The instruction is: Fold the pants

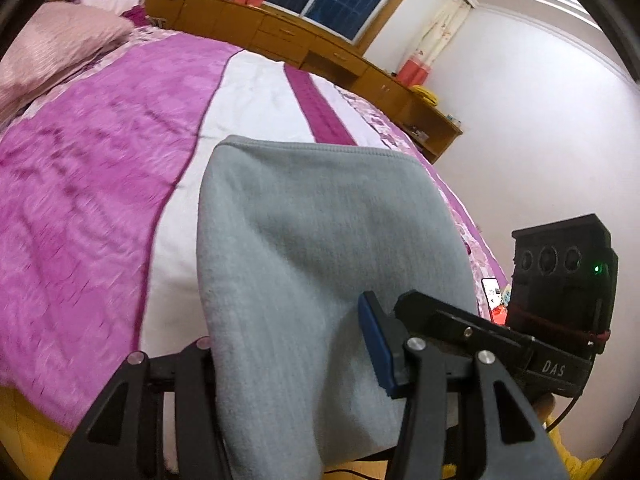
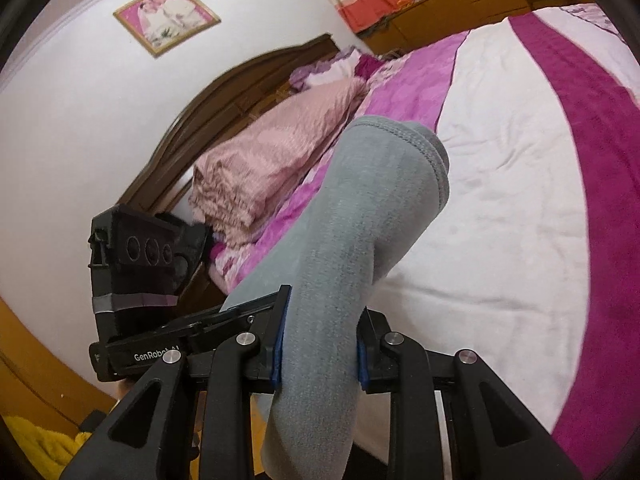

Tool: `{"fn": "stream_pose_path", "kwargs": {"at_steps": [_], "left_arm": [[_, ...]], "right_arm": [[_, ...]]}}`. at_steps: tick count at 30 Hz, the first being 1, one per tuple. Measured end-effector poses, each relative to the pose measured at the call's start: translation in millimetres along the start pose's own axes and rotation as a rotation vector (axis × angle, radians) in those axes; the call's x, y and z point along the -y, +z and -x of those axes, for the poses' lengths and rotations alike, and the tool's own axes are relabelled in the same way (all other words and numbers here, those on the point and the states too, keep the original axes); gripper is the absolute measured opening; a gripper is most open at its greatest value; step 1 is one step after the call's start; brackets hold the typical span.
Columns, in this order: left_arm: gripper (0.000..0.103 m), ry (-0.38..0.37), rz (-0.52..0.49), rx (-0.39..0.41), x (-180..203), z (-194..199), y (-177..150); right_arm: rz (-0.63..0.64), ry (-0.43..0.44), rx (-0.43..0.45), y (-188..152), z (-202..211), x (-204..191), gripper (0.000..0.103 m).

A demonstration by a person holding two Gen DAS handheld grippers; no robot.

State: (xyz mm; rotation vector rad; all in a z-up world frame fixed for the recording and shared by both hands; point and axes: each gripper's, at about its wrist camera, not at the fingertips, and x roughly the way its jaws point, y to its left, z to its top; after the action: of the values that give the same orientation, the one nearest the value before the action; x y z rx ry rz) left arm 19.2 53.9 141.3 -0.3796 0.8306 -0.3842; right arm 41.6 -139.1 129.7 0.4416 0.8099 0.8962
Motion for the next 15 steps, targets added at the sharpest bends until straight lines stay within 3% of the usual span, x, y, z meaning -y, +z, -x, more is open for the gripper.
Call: {"fn": "stream_pose_path", "kwargs": {"at_steps": [7, 15], "left_arm": [[0.051, -0.011, -0.040, -0.016, 23.1, -62.8, 26.3], [0.049, 0.016, -0.068, -0.095, 30.9, -151.7, 26.7]], "right_arm": [[-0.051, 0.019, 0.057, 28.5, 16.9, 61.2, 0.019], [-0.144, -0.032, 0.049, 37.5, 17.0, 140.7, 0.019]]}}
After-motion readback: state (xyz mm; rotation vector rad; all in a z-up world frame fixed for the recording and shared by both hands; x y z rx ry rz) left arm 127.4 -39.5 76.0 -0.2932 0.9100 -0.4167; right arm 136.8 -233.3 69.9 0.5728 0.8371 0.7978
